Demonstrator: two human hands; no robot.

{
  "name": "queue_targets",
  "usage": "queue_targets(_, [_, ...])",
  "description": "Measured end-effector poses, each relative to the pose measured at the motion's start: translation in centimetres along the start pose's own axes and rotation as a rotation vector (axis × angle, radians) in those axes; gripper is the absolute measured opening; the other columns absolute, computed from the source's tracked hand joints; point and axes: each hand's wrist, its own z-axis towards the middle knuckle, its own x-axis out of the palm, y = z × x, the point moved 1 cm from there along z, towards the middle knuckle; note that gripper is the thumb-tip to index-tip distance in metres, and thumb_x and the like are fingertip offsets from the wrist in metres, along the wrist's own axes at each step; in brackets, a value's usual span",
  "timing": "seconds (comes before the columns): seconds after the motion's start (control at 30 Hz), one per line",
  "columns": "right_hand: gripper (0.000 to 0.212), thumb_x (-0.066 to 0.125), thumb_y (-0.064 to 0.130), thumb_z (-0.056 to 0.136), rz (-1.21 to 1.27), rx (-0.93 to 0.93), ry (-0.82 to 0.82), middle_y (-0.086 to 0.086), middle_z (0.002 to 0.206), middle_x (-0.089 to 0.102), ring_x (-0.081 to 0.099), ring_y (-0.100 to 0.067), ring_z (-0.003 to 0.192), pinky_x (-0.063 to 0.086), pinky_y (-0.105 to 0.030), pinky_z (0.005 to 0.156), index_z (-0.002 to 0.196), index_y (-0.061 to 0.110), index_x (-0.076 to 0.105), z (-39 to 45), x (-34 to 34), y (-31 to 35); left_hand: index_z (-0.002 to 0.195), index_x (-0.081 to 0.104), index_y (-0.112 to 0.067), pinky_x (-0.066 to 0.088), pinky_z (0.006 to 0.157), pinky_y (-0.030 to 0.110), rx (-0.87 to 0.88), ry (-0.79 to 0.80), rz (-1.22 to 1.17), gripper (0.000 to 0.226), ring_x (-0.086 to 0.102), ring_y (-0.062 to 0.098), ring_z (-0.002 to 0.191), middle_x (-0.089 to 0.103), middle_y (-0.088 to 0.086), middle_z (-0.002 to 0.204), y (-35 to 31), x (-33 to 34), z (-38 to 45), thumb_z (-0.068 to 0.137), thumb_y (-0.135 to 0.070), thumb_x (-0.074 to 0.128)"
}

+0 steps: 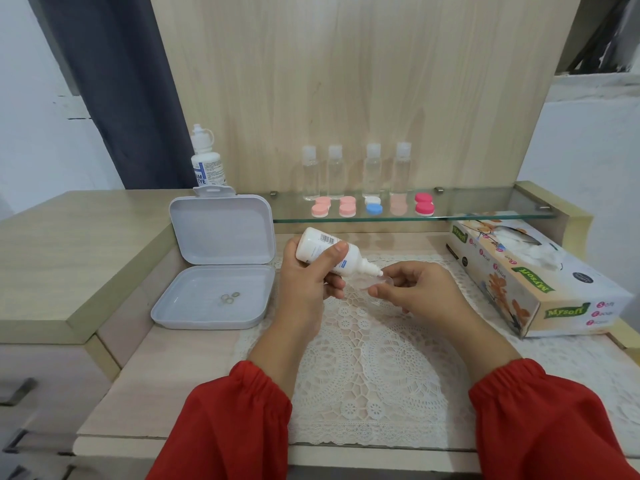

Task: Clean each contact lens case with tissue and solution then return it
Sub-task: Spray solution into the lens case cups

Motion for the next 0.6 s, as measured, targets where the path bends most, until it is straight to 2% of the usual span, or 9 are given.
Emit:
queue_targets(0.2, [0.029,0.086,0.027,0.068,-0.019,0.005,0.003,0.002,0.072,0.066,0.053,0.003,0.049,0.042,-0.018,0.054,0.092,0.023,0.071,0.01,0.01,0.03,0.101,0.050,-0.014,0.042,0.041,0.026,0.015,0.006,0.010,0.028,0.050,0.017,0.048,0.062,0.010,0.074,-0.08,0.00,-0.06,0.083,-0.015,0.072])
queue_targets(0.6, [0.029,0.087,0.027,0.067,-0.016,0.010,0.005,0.002,0.072,0.067,0.053,0.003,0.049,0.042,-0.019,0.056,0.092,0.023,0.072,-0.13,-0.06,0.09,0.105,0.050,-0.011,0.042,0.042,0.026,0.025,0.013,0.018,0.030,0.050,0.017,0.048,0.062,0.011,0.075,-0.06,-0.04,-0.14,0.084,-0.015,0.071])
